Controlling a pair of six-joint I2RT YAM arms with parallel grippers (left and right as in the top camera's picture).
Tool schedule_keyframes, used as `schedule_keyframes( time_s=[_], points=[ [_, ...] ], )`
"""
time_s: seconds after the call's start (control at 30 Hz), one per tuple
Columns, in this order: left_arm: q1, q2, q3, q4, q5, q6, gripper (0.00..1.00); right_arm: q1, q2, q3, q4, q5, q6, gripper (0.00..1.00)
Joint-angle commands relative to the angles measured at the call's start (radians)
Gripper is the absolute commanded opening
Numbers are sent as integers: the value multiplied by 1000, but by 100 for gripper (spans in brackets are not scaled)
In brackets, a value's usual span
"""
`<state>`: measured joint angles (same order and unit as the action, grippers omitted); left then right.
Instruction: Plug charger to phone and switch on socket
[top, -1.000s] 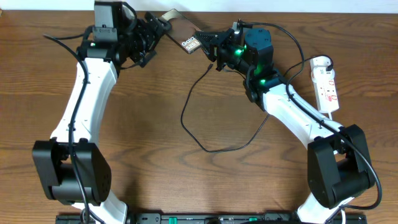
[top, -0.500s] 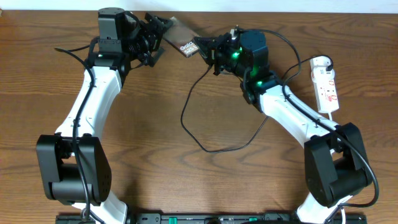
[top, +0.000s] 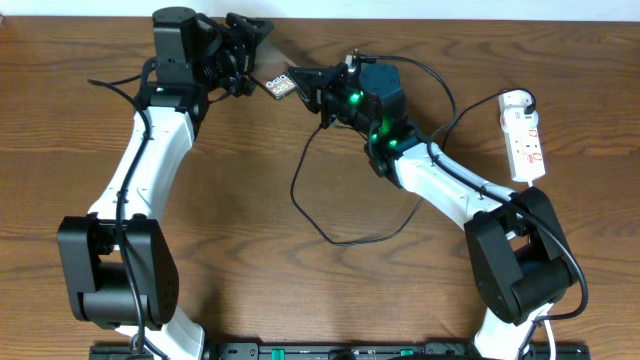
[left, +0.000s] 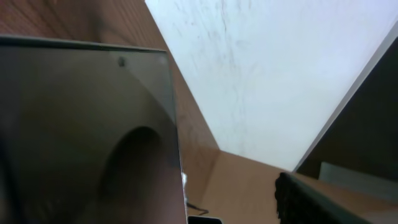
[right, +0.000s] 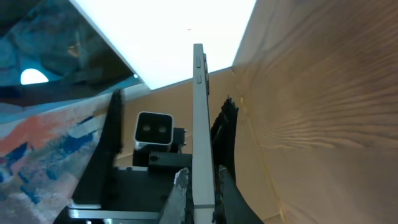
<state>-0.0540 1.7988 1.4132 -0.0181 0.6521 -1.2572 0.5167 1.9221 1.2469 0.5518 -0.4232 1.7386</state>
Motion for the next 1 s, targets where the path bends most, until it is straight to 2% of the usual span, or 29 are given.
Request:
schedule_keyframes(
  time_s=[0.0,0.63,0.87,0.97],
  points=[
    [-2,-5,3,15,22,-13,71,1,1,4,37,6,6,1],
    [49,-5,3,9,47,-13,55,-16,1,0,83,-2,-8,1],
    [47,-5,3,35,48,-62,49,-14,1,0,84,7,19,1],
    [47,-5,3,38,48,-73,40,-14,1,0,86,10,23,1]
  ],
)
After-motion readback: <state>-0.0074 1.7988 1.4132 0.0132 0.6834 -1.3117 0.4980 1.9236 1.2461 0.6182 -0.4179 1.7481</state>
